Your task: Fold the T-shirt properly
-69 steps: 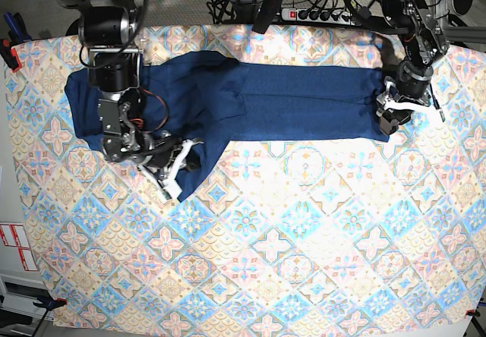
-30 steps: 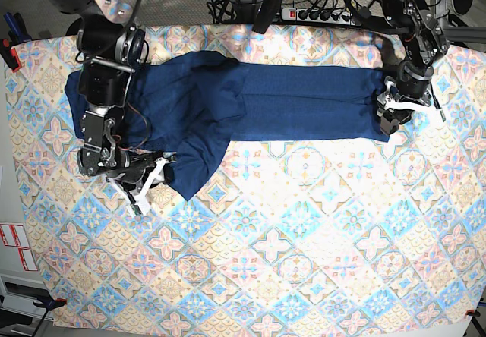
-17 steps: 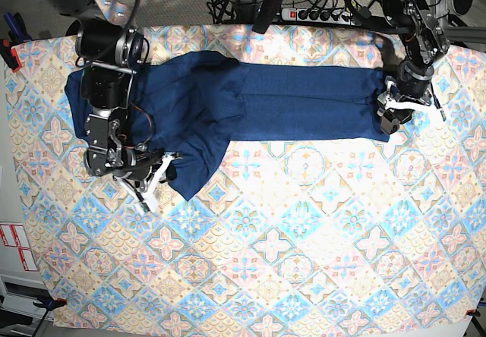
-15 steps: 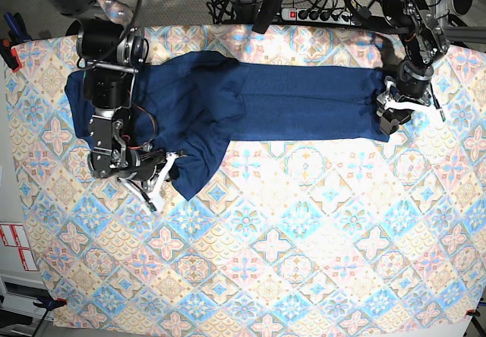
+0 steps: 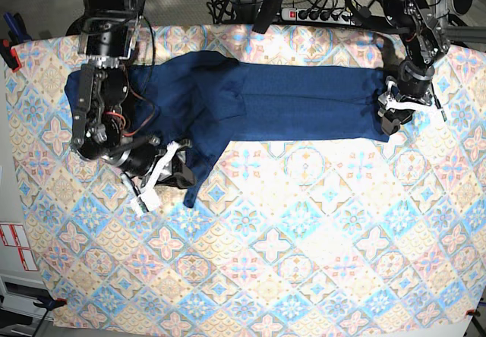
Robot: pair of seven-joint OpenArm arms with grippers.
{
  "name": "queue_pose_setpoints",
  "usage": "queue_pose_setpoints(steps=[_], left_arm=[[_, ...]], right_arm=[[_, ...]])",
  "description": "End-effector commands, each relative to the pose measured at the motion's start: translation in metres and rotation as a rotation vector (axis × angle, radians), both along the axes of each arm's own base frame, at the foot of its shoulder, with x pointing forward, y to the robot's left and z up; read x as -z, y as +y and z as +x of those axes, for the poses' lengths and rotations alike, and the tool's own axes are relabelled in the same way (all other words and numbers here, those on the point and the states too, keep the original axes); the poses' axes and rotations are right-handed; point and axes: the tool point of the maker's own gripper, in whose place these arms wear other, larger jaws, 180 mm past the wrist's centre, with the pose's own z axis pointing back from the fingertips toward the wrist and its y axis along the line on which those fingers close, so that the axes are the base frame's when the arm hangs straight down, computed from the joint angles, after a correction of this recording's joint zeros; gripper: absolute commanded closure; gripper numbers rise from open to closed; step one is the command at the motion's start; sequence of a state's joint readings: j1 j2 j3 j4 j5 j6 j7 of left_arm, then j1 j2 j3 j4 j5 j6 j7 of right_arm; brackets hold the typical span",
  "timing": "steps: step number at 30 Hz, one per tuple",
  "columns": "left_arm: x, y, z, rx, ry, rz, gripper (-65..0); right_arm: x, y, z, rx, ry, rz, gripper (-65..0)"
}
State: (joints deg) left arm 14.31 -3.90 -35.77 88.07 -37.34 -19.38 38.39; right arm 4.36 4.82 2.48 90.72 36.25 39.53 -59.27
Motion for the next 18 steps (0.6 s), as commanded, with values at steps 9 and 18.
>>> queue_pose_setpoints(steps=[9, 18], left_arm=[[-0.011, 0.005, 0.004, -0.001, -0.038, 0.015, -29.6], [-0.007, 0.005, -0.003, -0.003, -0.022, 0.014, -29.6]], right_arm=[[-0.045, 0.079, -0.060, -0.178, -0.094, 0.174, -0.7], [-0.066, 0.113, -0.061, -0.274, -0.152, 0.186, -0.7]])
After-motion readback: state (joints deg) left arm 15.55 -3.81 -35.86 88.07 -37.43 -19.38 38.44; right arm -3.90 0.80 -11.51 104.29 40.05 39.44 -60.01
